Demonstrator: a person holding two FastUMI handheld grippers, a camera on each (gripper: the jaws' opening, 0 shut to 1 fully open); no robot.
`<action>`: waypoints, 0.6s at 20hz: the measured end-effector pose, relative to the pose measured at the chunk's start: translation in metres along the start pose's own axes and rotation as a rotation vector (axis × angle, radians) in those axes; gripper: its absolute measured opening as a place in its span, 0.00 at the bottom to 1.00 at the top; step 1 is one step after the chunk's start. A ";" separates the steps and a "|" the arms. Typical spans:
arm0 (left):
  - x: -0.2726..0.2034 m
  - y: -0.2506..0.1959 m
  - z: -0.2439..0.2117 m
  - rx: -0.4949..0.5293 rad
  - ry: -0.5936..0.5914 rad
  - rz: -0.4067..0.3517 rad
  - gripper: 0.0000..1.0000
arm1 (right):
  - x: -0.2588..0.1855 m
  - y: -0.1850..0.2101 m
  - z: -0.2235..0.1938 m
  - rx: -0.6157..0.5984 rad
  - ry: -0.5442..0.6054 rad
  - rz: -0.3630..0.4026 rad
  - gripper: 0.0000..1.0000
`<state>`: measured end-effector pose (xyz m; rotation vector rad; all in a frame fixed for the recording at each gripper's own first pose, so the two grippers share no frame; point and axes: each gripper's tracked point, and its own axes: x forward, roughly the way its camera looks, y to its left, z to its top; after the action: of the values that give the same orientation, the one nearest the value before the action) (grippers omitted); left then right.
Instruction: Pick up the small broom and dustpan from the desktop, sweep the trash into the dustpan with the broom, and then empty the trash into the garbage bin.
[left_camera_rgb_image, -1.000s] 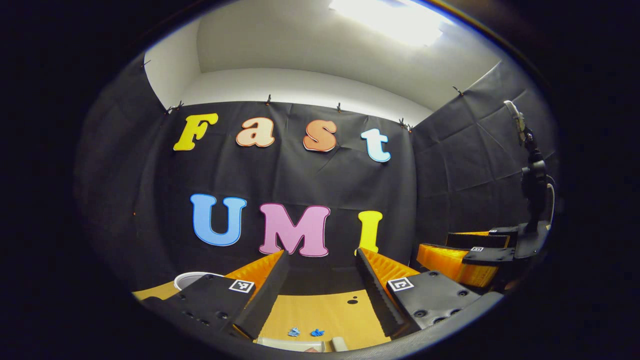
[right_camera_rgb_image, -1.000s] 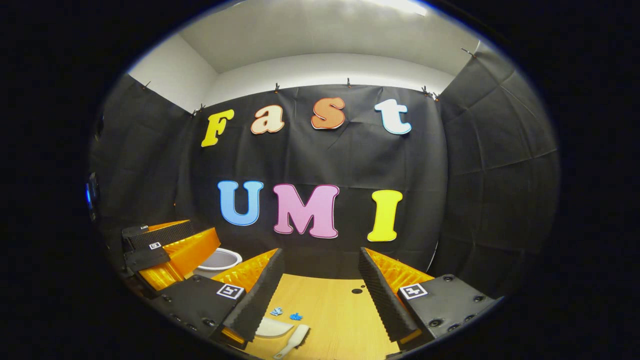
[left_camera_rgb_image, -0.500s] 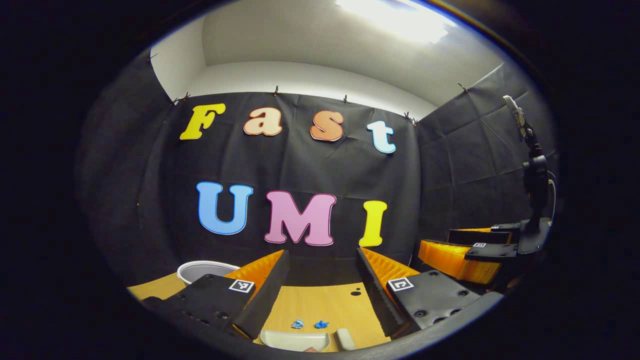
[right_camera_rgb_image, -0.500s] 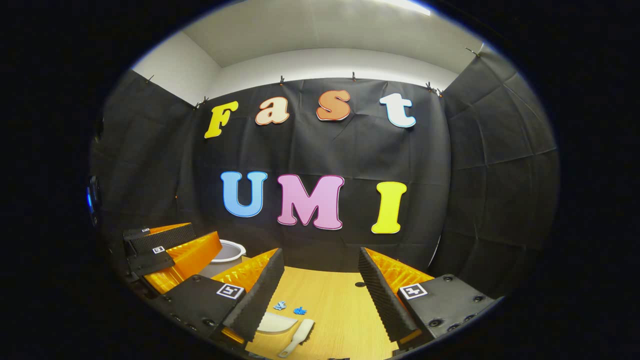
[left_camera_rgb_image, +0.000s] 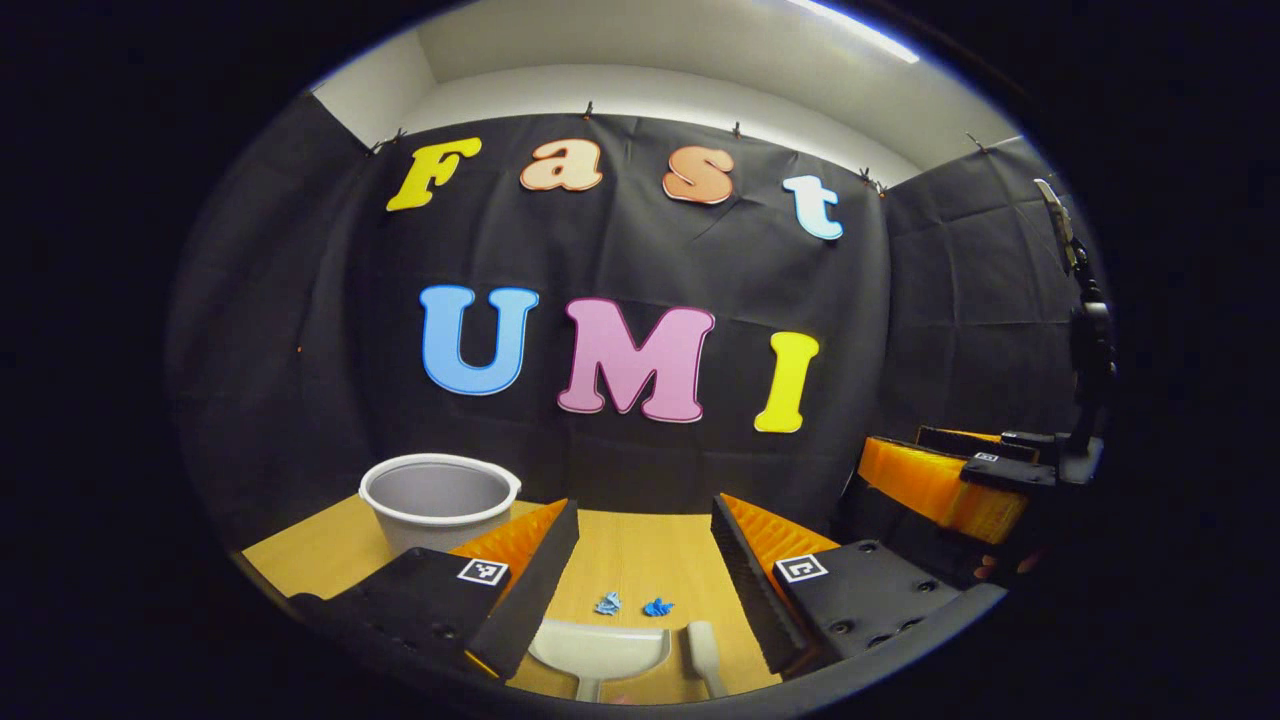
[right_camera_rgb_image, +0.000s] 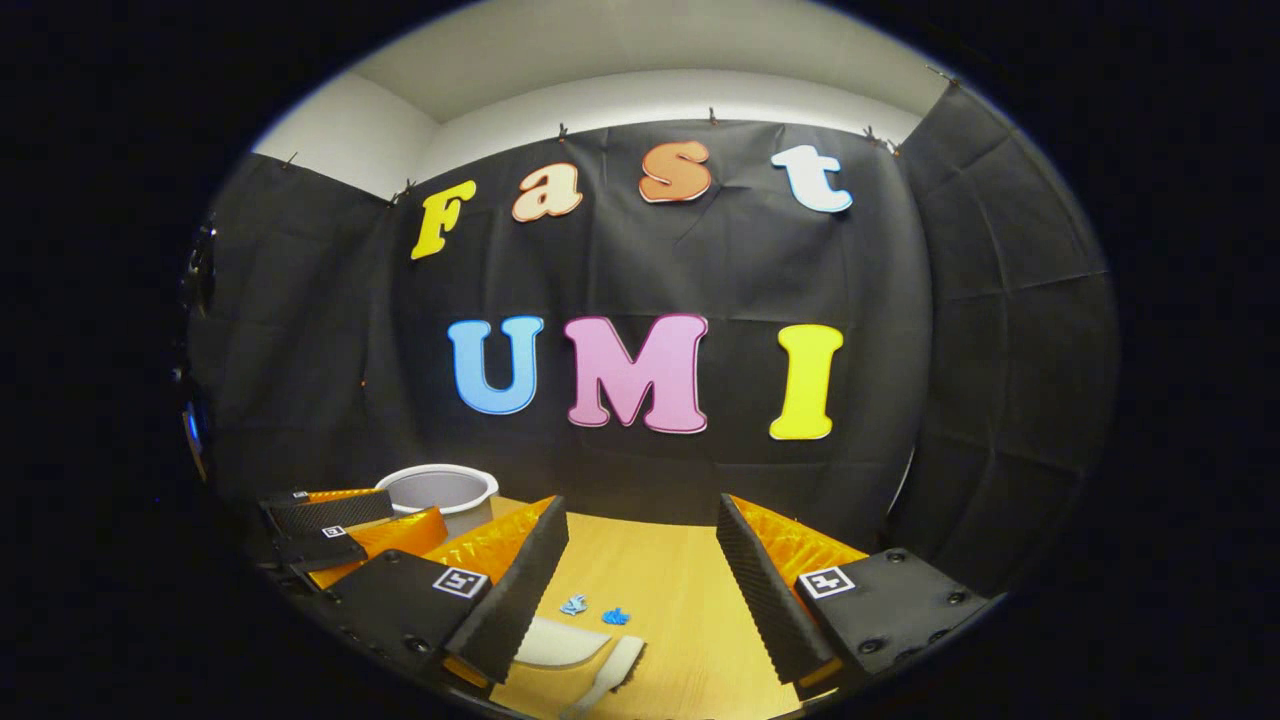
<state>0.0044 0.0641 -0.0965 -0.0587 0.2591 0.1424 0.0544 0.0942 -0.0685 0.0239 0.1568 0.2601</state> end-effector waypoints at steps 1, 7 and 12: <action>0.002 0.002 -0.009 0.001 0.033 0.018 0.80 | 0.005 0.004 -0.008 0.013 0.020 0.033 0.97; 0.005 0.012 -0.070 0.008 0.273 0.052 0.78 | 0.032 0.010 -0.059 0.054 0.139 0.139 0.97; 0.008 0.011 -0.117 -0.068 0.478 0.024 0.80 | 0.049 0.015 -0.102 0.101 0.234 0.171 0.97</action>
<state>-0.0185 0.0675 -0.2118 -0.1581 0.7321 0.1602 0.0809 0.1215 -0.1758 0.1077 0.4013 0.4258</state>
